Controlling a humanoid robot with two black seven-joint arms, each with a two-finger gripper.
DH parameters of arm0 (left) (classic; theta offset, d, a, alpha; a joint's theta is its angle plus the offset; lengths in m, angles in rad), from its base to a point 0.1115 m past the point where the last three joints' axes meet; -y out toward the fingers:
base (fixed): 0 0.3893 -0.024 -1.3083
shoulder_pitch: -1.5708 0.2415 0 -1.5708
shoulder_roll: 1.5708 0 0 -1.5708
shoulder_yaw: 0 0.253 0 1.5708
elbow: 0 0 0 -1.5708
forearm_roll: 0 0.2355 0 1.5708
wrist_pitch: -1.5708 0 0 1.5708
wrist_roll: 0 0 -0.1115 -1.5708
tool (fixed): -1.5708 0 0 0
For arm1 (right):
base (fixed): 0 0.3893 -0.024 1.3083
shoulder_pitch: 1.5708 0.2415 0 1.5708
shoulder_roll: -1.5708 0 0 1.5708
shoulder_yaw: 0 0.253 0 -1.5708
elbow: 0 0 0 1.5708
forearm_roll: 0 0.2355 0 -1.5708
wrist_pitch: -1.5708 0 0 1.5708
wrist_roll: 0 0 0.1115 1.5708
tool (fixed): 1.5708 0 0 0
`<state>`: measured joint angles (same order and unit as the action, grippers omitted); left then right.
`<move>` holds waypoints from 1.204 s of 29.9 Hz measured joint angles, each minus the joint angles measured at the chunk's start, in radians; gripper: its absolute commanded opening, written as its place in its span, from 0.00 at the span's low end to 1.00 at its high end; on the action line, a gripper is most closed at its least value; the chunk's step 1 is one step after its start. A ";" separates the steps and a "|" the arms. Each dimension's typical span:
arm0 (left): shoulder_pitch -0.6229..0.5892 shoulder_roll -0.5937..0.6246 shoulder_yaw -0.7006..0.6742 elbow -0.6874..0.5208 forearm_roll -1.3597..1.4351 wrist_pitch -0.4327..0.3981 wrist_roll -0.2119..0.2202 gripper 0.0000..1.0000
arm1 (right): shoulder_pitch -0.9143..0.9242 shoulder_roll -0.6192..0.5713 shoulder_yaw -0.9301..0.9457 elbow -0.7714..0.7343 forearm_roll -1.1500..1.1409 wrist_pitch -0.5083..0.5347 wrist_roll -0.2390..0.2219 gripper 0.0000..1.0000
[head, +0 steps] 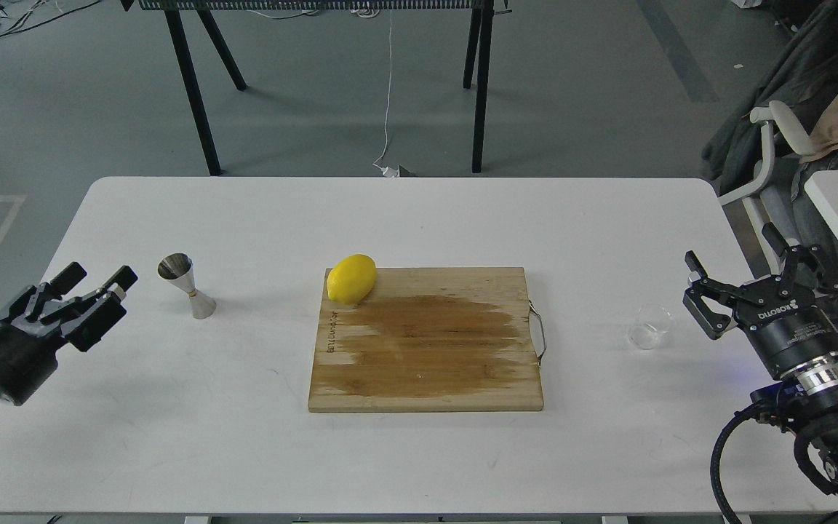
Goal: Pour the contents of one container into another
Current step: 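Grasp the steel jigger with the left gripper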
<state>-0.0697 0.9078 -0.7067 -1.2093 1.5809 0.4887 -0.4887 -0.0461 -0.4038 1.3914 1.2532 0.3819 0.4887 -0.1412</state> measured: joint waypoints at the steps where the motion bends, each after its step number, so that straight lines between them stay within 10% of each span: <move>1: 0.005 -0.030 0.000 0.025 0.028 0.000 0.000 0.99 | 0.000 0.000 0.000 0.000 0.000 0.000 0.000 0.99; 36: -0.262 -0.465 0.113 0.635 0.141 0.000 0.000 0.99 | -0.007 -0.001 0.001 0.006 0.001 0.000 0.000 0.99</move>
<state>-0.3316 0.4430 -0.5941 -0.5740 1.7216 0.4888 -0.4886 -0.0532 -0.4050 1.3928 1.2588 0.3830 0.4887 -0.1411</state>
